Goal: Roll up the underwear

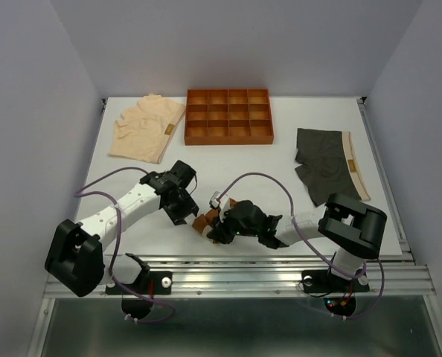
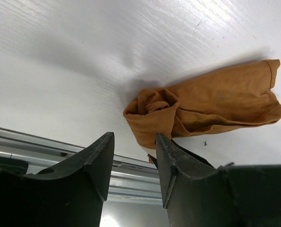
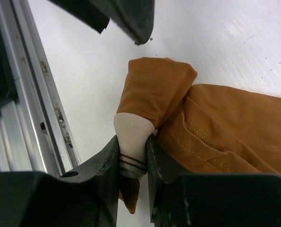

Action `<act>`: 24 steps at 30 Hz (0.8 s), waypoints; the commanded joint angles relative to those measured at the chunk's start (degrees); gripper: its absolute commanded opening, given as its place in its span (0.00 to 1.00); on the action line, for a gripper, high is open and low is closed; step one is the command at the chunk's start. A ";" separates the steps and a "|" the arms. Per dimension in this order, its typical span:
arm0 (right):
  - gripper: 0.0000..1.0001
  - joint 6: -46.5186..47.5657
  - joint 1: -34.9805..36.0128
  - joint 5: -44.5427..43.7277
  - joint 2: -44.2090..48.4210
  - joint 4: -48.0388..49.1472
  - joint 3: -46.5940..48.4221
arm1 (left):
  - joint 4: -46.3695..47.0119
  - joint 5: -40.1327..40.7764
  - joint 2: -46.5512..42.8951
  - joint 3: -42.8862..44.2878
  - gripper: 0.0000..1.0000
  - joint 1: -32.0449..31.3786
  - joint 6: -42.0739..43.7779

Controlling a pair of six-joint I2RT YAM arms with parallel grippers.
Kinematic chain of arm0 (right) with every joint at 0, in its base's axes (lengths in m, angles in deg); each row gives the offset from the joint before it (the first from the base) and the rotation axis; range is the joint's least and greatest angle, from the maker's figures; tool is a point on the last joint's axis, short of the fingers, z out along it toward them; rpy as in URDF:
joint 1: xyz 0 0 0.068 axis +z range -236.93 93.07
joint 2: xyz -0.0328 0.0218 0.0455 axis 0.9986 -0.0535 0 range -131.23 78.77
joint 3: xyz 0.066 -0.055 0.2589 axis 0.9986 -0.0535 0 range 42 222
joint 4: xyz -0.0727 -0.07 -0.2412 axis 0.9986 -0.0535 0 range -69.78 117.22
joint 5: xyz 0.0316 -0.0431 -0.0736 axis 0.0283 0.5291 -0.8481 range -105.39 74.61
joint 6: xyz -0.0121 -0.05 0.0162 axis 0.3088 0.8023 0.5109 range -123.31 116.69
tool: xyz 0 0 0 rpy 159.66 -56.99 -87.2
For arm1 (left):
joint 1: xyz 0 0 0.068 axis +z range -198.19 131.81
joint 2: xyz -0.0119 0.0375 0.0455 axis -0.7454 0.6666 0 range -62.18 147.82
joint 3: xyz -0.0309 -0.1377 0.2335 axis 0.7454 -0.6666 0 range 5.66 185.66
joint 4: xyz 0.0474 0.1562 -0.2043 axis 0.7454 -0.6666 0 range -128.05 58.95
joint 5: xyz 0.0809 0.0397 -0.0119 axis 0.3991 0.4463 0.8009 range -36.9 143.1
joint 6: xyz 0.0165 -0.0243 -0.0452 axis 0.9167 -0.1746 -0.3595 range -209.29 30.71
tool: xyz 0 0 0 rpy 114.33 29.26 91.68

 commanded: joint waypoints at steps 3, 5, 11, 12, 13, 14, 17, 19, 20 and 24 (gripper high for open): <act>0.01 -7.70 -7.34 18.08 -4.74 -1.11 -1.06 | 9.44 -2.89 -2.61 -4.68 0.51 0.16 1.09; 0.01 -10.43 -10.24 22.66 -6.58 -1.19 -0.36 | 11.65 -4.30 -2.61 -5.91 0.52 0.16 3.03; 0.01 -19.40 -15.53 31.81 -13.00 -1.28 1.58 | 15.44 -6.86 -2.96 -8.46 0.57 0.24 6.45; 0.01 -20.71 -17.01 32.24 -13.70 -1.28 1.67 | 15.44 -6.86 -2.96 -8.64 0.59 0.16 6.54; 0.01 -21.33 -17.03 32.07 -13.88 -1.28 1.58 | 15.53 -6.95 -2.96 -8.64 0.59 0.24 6.89; 0.01 -21.95 -17.81 31.81 -14.06 -1.28 1.41 | 15.70 -7.03 -2.96 -8.82 0.59 0.24 7.16; 0.01 -23.53 -18.61 30.15 -14.06 -3.12 0.80 | 16.75 -8.26 -2.78 -9.52 0.59 0.24 8.30; 0.01 -23.45 -18.61 27.35 -13.27 -4.79 0.09 | 17.63 -8.79 -2.17 -10.22 0.59 0.16 9.00; 0.01 -23.27 -18.61 26.72 -12.92 -4.88 -0.52 | 18.24 -9.31 -1.91 -10.57 0.59 0.24 9.35; 0.01 -20.90 -18.61 21.63 -10.63 -6.81 -2.37 | 22.81 -13.27 -0.32 -12.33 0.59 0.24 10.24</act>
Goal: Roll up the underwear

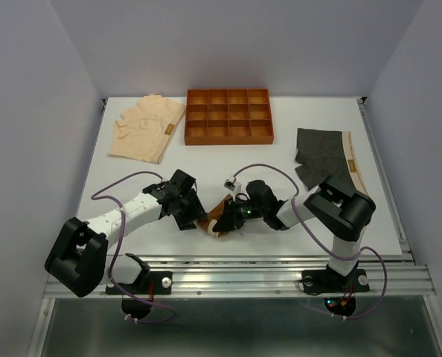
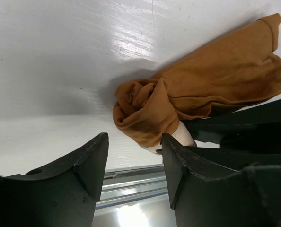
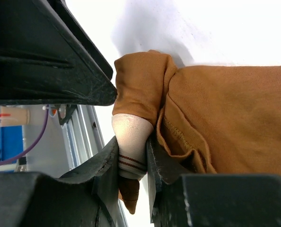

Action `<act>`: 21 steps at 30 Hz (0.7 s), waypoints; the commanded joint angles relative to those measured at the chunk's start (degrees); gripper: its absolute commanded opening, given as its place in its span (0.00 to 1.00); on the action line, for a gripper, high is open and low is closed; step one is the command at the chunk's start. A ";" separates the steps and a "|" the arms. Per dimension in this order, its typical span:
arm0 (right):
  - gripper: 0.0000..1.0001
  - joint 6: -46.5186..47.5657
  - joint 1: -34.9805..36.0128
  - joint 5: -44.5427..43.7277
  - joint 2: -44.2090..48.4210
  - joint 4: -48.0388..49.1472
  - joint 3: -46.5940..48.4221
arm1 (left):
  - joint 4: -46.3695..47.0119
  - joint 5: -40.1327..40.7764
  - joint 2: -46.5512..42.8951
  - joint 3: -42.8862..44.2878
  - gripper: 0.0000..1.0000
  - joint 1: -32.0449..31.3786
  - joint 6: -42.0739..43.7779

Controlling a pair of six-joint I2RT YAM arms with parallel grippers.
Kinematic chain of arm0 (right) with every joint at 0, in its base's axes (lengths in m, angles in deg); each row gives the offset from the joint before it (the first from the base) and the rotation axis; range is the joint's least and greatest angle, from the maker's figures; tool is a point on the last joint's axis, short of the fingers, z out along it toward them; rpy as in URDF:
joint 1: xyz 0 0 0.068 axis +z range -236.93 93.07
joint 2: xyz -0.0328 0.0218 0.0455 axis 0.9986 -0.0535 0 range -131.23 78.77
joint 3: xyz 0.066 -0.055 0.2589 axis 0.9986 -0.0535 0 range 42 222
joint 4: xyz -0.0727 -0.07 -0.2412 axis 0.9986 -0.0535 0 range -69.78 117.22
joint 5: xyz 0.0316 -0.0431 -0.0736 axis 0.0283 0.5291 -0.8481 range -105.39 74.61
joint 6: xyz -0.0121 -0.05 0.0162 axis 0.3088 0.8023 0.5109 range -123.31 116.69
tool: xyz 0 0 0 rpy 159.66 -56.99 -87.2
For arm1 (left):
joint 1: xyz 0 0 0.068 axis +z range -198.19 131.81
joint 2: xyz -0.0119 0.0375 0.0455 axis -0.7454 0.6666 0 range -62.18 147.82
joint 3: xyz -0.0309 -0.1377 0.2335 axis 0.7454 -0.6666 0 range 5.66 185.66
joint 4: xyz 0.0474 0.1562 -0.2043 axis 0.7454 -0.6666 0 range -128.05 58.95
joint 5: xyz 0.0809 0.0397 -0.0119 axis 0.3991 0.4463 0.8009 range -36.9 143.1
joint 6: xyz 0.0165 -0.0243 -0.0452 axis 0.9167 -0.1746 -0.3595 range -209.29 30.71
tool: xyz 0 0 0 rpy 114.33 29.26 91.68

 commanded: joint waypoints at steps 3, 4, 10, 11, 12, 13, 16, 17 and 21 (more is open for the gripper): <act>0.01 4.55 -0.62 -11.99 -0.07 -11.87 -4.80 | 6.74 -6.26 1.98 -3.36 0.59 0.11 2.81; 0.01 4.81 -0.62 -11.64 0.02 -10.99 -5.06 | 7.36 -6.62 2.24 -3.62 0.59 0.20 2.90; 0.03 5.60 -0.62 -9.01 -1.83 -8.52 -4.36 | 10.08 -7.76 5.49 -3.45 0.57 0.20 4.12; 0.04 5.87 -0.62 -8.31 -1.83 -8.26 -4.45 | 10.35 -7.59 6.89 -3.36 0.56 0.11 4.13; 0.05 6.22 -0.62 -8.13 -1.83 -8.17 -4.36 | 11.05 -7.68 7.42 -3.36 0.54 0.11 4.13; 0.05 6.57 -0.62 -8.04 -1.83 -8.26 -4.36 | 11.40 -7.76 8.12 -3.36 0.52 0.11 4.04; 0.08 7.45 -0.62 -8.83 -1.83 -8.78 -4.01 | 13.07 -8.20 9.80 -3.45 0.25 0.11 3.86; 0.09 8.41 -0.62 -9.18 -1.31 -9.22 -3.75 | 13.08 -7.77 10.24 -3.27 0.00 0.20 3.78; 0.42 15.07 -0.62 -10.23 2.29 -14.65 -1.65 | 9.92 -4.09 9.72 -1.87 0.00 0.03 3.16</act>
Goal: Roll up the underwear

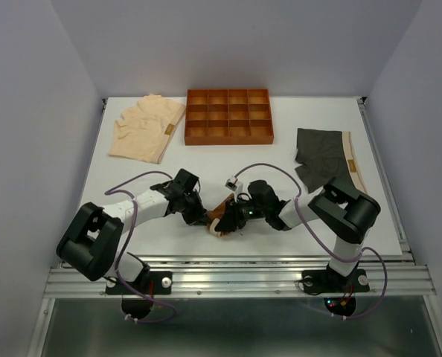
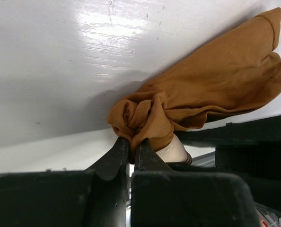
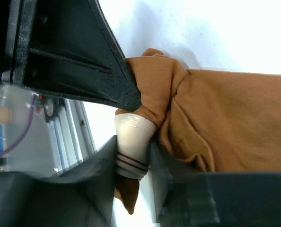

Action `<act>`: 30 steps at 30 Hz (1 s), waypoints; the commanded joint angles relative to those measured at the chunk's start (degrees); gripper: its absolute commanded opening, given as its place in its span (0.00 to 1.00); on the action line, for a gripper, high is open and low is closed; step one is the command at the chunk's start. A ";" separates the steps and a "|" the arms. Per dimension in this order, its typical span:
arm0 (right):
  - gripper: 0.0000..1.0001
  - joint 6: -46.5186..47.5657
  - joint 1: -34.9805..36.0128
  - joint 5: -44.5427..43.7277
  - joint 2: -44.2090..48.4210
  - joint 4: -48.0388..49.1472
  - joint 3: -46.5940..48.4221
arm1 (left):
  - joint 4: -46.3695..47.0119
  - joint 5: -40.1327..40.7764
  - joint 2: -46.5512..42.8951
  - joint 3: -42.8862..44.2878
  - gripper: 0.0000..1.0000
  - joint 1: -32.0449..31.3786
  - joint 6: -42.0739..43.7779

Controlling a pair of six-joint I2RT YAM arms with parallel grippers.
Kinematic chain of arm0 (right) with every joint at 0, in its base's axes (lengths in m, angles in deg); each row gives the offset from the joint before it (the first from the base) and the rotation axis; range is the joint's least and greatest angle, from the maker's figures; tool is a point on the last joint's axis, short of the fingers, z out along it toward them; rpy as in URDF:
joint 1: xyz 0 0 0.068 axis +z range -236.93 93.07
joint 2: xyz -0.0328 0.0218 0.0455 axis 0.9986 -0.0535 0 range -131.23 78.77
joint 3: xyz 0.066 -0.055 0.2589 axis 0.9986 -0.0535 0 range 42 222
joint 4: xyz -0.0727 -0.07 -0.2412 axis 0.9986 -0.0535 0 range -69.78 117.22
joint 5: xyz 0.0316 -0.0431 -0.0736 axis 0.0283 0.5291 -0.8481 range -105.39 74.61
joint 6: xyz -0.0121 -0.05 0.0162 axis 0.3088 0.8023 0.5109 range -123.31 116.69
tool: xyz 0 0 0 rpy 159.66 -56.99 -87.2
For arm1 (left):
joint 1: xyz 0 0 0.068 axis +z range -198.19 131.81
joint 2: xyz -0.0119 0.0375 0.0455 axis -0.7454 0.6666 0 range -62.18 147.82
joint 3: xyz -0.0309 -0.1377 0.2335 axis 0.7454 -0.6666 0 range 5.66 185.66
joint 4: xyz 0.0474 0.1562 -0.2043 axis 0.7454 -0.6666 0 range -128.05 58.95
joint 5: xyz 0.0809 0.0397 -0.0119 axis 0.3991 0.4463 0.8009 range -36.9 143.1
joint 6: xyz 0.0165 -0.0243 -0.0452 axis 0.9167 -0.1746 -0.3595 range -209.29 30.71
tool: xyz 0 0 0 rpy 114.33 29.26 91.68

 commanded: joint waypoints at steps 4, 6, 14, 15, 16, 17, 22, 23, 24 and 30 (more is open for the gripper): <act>0.57 18.21 1.96 -11.33 6.34 -21.37 2.91 | -7.10 8.77 -1.90 2.14 0.00 -1.31 -0.38; 0.62 20.43 3.46 -12.31 8.72 -23.50 3.88 | -10.00 11.58 -3.14 4.07 0.00 -1.40 -0.73; 0.68 27.64 11.37 -29.60 17.25 -30.27 6.61 | -22.93 15.02 -6.22 8.91 0.00 -1.57 -0.56; 0.68 28.25 12.94 -30.85 17.69 -30.27 6.61 | -24.16 14.76 -6.04 9.09 0.00 -1.57 -0.65; 0.69 28.69 13.65 -31.55 18.04 -30.19 6.53 | -24.78 14.58 -5.78 9.26 0.00 -1.57 -0.82; 0.69 29.57 14.44 -32.26 18.83 -29.75 6.44 | -25.31 14.41 -5.17 9.44 0.00 -1.66 -1.00; 0.70 32.56 19.37 -35.06 19.19 -27.11 7.75 | -28.21 12.83 -2.71 10.93 0.00 -1.84 -0.65; 0.70 33.26 20.68 -36.30 18.49 -27.11 8.28 | -28.56 12.30 -1.75 11.80 0.00 -2.01 -0.56; 0.71 33.62 21.39 -37.00 18.14 -27.37 9.76 | -29.78 12.03 -1.30 12.33 0.00 -2.10 -0.47; 0.71 34.33 27.71 -43.60 15.68 -25.98 12.76 | -35.15 10.89 1.86 15.59 0.00 -2.45 -1.78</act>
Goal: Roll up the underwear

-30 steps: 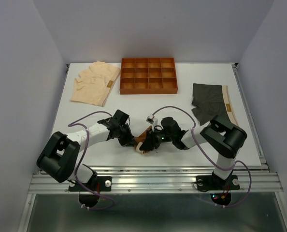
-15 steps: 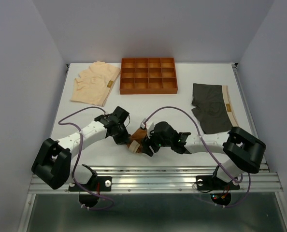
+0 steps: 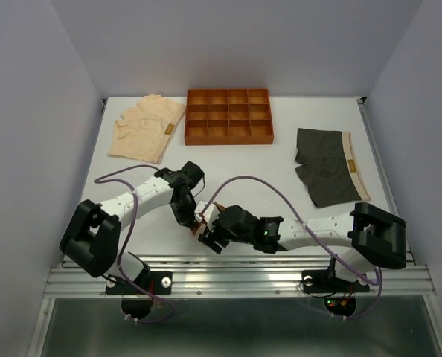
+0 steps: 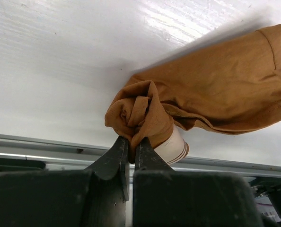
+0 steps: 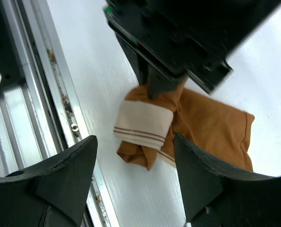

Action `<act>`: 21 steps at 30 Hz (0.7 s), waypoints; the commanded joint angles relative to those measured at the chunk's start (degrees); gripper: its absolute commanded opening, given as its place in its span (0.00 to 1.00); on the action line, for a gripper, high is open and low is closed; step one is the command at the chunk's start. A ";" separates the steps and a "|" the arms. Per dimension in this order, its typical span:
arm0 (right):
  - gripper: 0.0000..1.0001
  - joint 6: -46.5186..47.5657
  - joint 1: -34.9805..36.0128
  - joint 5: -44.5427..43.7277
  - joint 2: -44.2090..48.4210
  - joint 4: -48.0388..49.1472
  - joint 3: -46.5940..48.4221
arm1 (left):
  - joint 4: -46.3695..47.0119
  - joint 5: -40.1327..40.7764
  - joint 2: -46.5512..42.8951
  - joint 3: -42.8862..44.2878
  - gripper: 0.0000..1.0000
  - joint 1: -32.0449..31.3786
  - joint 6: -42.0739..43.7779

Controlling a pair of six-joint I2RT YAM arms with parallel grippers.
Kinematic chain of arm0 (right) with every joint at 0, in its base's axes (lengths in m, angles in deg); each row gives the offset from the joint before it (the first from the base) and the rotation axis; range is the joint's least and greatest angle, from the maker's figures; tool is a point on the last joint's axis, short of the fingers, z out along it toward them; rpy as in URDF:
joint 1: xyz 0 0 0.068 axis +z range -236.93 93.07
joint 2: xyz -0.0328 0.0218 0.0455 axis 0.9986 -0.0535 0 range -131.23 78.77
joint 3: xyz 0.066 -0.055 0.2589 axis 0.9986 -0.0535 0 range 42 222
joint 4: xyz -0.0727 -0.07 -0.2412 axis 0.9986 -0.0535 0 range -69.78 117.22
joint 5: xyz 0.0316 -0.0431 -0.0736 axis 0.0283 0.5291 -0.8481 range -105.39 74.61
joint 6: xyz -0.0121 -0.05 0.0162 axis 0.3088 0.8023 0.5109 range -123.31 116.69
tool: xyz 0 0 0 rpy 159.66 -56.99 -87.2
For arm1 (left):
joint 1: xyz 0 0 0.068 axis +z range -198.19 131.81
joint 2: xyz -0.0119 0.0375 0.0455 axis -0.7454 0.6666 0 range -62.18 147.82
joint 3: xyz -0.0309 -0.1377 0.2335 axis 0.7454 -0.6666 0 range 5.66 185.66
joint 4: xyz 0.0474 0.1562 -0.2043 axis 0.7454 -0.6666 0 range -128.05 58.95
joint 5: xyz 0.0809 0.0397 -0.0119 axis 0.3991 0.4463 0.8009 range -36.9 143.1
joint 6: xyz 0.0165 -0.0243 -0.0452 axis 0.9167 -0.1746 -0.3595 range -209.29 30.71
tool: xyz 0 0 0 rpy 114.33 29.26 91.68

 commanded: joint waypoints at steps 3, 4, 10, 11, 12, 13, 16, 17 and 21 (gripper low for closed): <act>0.71 0.99 6.03 -9.50 -3.57 4.18 4.26 | -7.78 -1.13 2.16 3.79 0.00 -0.68 -1.73; 0.71 0.99 6.82 -10.81 -5.05 4.53 4.62 | -8.99 -0.96 2.51 4.14 0.00 -0.77 -2.25; 0.71 2.22 10.95 -19.33 -10.33 3.21 8.75 | -12.26 0.36 3.92 7.13 0.00 -1.47 -4.10; 0.71 2.57 10.95 -21.00 -11.30 3.13 9.10 | -12.43 0.27 4.18 7.48 0.00 -1.65 -4.28; 0.71 2.57 11.65 -22.49 -11.74 2.95 9.71 | -12.70 0.36 4.27 7.57 0.00 -1.82 -4.54; 0.70 2.57 11.66 -23.81 -12.09 2.86 9.98 | -12.79 0.27 4.27 7.66 0.00 -1.91 -4.63; 0.67 3.27 12.27 -27.34 -13.58 1.64 10.68 | -12.79 0.01 4.27 7.40 0.00 -2.09 -5.07; 0.66 3.36 12.80 -28.30 -13.94 1.28 10.69 | -12.70 -0.08 4.09 7.22 0.00 -2.09 -5.24; 0.61 2.75 13.32 -29.80 -15.87 0.05 10.95 | -12.09 -0.78 3.48 6.35 0.00 -2.09 -5.86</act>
